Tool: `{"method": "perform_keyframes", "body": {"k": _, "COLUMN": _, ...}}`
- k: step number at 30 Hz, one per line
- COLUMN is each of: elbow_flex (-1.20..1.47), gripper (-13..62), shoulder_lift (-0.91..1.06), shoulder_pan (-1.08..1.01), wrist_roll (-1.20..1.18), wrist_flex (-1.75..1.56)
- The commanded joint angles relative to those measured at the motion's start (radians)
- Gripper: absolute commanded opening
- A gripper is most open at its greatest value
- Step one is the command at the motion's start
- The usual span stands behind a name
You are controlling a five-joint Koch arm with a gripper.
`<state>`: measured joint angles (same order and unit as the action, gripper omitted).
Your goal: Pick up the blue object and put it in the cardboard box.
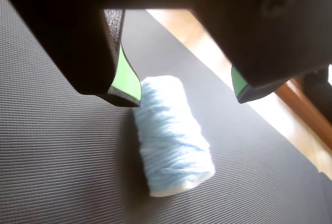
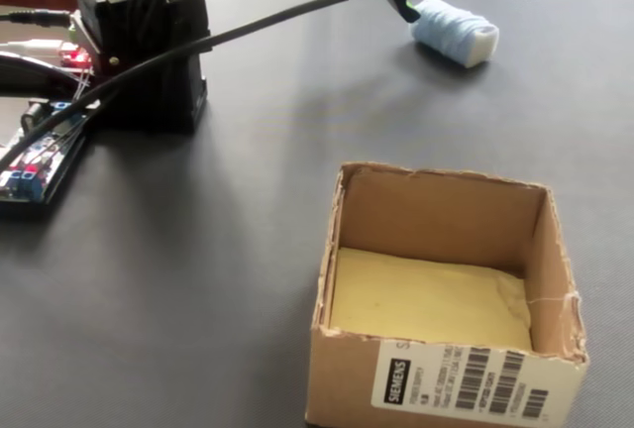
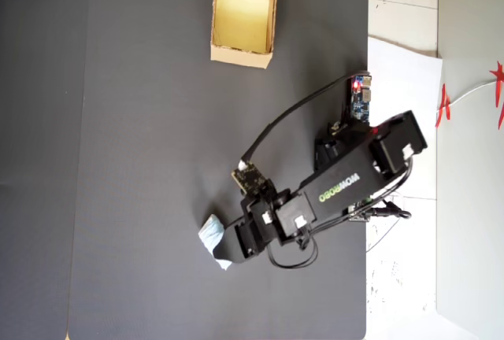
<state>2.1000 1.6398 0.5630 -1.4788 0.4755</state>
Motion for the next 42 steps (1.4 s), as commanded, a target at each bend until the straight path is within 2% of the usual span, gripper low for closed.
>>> {"method": "perform_keyframes", "body": {"k": 1, "elbow_flex": -0.110, "gripper": 33.5, "shoulder_lift": -0.011, "shoulder_pan": 0.008, "wrist_roll": -0.018, "wrist_flex": -0.009}}
{"method": "perform_keyframes", "body": {"k": 29, "elbow_flex": -0.138, "gripper": 32.7, "shoulder_lift": -0.284, "shoulder_pan": 0.015, "wrist_roll": -0.080, "wrist_flex": 0.025}}
{"method": "perform_keyframes", "body": {"k": 37, "elbow_flex": -0.147, "gripper": 26.8, "shoulder_lift": -0.328, "shoulder_pan": 0.017, "wrist_roll": -0.130, "wrist_flex": 0.032}}
{"method": "perform_keyframes", "body": {"k": 42, "elbow_flex": -0.137, "gripper": 16.6, "shoulder_lift": -0.328, "shoulder_pan": 0.017, "wrist_roll": -0.132, "wrist_flex": 0.032}}
